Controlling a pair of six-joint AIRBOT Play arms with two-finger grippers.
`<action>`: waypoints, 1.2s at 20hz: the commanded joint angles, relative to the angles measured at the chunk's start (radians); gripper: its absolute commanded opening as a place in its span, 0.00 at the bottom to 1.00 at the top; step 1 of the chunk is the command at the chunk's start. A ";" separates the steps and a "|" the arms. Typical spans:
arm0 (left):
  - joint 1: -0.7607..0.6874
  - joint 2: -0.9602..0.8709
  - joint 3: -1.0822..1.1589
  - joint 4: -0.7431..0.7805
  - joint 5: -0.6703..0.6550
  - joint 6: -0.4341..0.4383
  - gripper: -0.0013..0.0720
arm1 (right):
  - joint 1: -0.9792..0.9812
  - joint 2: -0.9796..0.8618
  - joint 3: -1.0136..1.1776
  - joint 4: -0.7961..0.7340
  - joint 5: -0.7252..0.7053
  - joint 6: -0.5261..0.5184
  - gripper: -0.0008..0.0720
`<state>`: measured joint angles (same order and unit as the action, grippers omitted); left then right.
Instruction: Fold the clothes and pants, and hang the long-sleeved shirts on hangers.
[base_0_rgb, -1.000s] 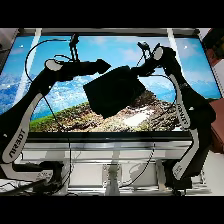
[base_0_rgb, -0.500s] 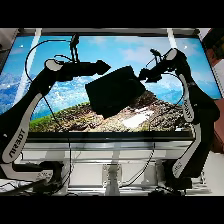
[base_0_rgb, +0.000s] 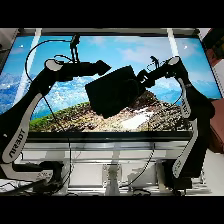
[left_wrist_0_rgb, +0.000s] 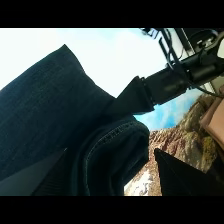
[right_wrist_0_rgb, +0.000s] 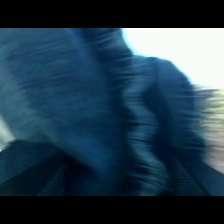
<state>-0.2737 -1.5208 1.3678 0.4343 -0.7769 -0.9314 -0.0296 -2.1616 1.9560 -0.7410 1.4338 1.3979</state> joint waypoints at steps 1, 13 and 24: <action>0.001 0.001 0.000 0.000 -0.008 0.000 0.86 | 0.055 -0.022 0.000 0.101 0.011 0.002 0.87; 0.091 0.036 0.000 0.142 -0.089 0.012 0.06 | 0.119 0.029 0.049 0.084 -0.093 0.021 0.04; 0.389 0.357 0.000 0.192 -0.179 0.012 0.06 | -0.373 0.464 0.051 0.069 -0.033 0.082 0.04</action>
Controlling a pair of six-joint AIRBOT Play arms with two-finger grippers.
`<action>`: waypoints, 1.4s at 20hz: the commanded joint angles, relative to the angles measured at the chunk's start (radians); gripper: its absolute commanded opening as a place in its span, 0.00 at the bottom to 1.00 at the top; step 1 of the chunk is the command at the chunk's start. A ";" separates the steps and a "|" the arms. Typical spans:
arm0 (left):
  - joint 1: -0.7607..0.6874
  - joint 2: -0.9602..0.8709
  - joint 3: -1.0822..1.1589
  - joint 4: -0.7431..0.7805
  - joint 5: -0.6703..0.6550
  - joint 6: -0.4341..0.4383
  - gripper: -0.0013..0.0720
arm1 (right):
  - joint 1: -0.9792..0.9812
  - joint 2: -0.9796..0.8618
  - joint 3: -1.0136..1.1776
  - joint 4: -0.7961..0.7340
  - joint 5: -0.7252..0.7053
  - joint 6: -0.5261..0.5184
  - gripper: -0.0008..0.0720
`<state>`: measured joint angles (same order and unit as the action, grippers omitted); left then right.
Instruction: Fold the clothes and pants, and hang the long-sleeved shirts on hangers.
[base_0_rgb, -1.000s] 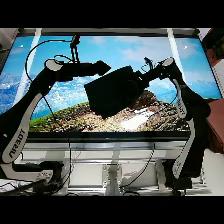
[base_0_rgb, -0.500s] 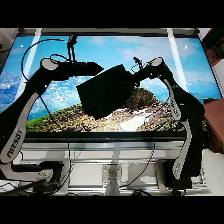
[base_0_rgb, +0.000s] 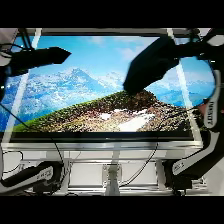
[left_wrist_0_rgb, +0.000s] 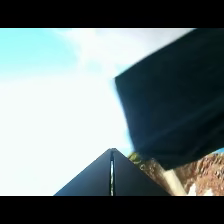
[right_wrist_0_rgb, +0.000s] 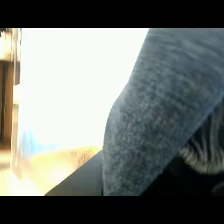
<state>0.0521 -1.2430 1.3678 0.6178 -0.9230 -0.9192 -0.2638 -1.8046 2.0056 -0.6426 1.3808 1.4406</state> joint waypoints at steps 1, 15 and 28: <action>0.082 0.107 0.000 0.009 -0.036 0.000 0.06 | -0.203 0.140 0.001 -0.060 0.040 0.065 0.04; 0.145 0.191 0.000 0.011 -0.040 0.000 0.06 | -0.927 0.269 -0.005 -0.773 0.454 0.119 0.05; 0.145 0.191 0.000 0.010 -0.040 0.000 0.06 | -0.976 0.267 -0.033 -0.787 0.441 0.117 0.82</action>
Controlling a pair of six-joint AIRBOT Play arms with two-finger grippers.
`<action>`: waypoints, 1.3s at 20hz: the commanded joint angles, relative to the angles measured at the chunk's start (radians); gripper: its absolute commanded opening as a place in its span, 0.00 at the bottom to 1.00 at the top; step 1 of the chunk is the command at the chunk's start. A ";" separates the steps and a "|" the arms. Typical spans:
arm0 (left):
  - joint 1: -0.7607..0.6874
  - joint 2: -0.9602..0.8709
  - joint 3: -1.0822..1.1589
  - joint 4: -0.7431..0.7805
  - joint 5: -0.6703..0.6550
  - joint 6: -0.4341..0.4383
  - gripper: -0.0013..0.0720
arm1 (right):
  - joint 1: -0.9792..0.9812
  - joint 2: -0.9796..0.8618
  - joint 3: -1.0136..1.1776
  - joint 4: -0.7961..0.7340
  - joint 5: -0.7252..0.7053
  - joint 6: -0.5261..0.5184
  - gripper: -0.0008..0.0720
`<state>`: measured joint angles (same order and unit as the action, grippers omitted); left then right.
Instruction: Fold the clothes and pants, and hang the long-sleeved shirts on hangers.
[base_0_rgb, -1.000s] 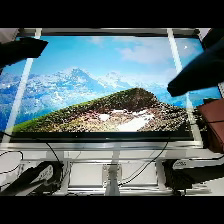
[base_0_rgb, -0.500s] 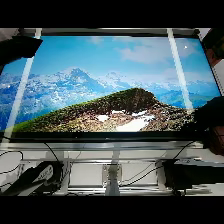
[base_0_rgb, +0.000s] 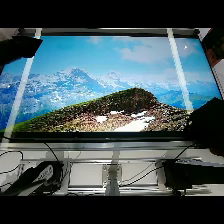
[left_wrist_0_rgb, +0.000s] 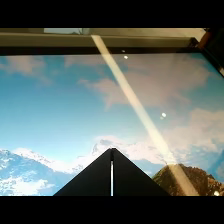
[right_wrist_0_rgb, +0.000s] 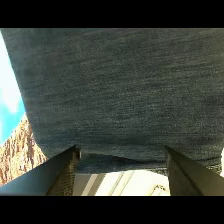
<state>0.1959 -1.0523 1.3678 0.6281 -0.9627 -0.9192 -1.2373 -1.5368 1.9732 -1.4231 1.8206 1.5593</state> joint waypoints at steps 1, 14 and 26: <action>0.001 0.000 0.000 0.000 0.000 0.000 0.06 | -0.002 -0.001 0.000 -0.006 0.001 -0.004 0.82; 0.001 0.000 0.000 0.000 0.000 0.000 0.06 | 0.413 0.135 0.053 0.412 -0.029 0.000 0.05; 0.001 0.000 0.000 0.000 0.000 0.000 0.06 | 1.204 0.326 0.040 -0.209 -0.008 -0.087 0.05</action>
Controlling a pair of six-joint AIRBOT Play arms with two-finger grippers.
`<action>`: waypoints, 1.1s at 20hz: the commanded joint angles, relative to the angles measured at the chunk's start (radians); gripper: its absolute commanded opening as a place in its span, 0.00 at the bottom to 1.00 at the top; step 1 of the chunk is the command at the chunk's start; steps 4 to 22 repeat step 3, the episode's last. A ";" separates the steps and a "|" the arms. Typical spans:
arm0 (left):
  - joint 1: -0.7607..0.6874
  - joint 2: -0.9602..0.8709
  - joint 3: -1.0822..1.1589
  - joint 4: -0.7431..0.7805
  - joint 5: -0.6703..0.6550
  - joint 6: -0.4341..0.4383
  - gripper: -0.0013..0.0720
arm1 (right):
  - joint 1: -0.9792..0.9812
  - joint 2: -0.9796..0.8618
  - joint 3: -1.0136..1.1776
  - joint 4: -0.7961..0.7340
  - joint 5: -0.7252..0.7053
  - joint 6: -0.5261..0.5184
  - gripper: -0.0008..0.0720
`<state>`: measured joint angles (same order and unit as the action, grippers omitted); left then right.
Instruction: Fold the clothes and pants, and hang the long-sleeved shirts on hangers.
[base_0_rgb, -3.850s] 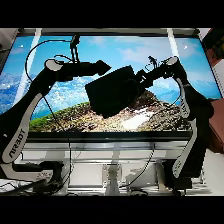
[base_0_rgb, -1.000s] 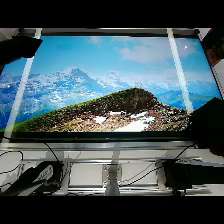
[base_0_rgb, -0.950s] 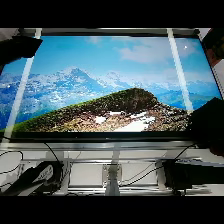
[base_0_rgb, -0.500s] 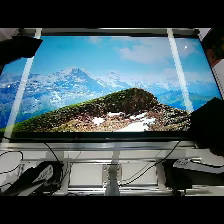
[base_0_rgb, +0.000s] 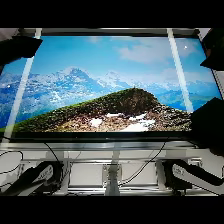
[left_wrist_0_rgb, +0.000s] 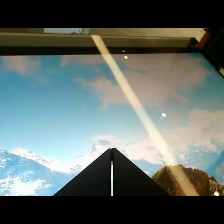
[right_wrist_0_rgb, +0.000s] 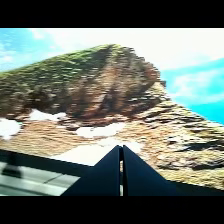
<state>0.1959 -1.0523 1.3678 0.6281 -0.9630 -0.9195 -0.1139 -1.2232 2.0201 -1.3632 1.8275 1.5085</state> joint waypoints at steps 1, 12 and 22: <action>0.001 0.000 0.000 0.000 0.000 0.000 0.06 | 0.072 0.013 -0.022 -0.355 -0.037 -0.035 0.05; 0.001 0.000 0.000 0.000 0.000 0.000 0.06 | 0.035 0.013 -0.035 -0.358 -0.051 -0.034 0.05; 0.001 0.000 0.000 0.000 0.000 0.000 0.06 | 0.035 0.013 -0.035 -0.358 -0.051 -0.034 0.05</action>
